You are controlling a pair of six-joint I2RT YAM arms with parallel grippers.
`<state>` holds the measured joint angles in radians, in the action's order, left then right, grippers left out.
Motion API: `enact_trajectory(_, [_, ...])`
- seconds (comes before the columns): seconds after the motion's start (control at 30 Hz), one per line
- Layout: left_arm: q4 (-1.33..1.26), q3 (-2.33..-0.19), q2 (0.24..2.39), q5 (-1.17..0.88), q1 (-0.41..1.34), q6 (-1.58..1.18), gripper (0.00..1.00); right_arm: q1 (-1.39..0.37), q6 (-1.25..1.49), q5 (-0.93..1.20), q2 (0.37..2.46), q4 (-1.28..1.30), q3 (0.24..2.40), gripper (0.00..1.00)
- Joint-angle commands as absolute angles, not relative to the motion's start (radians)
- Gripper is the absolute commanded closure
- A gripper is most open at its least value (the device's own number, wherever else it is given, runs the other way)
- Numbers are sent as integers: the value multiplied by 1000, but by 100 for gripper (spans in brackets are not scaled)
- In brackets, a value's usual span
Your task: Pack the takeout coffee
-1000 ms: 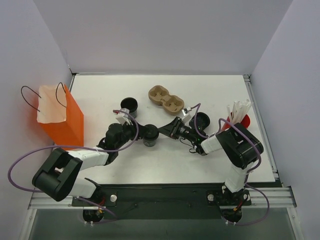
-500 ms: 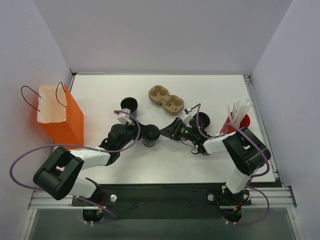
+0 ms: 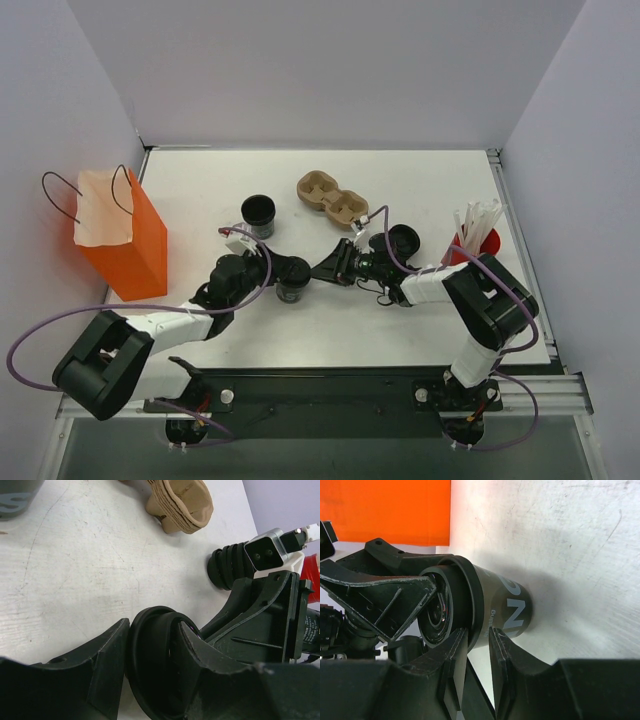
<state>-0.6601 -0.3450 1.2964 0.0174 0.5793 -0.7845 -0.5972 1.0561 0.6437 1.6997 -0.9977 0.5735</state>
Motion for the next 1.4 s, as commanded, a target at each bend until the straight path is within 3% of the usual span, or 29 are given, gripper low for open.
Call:
enact_trajectory(0.0, [-368,-232,1274,-49,607,-779,51,-653,997,735,1661,-927,638,75])
enact_trajectory(0.3, [-549,-118,1152,-123,611,-828,51,-669,942,718,1663,-847,687,75])
enact_trajectory(0.67, [-494,-109,1051,-143,617,-824,38,-670,881,701,1641,-767,701,75])
enact_trajectory(1.37, [-422,-57,945,-124,615,-834,38,-670,851,669,1486,-625,638,65])
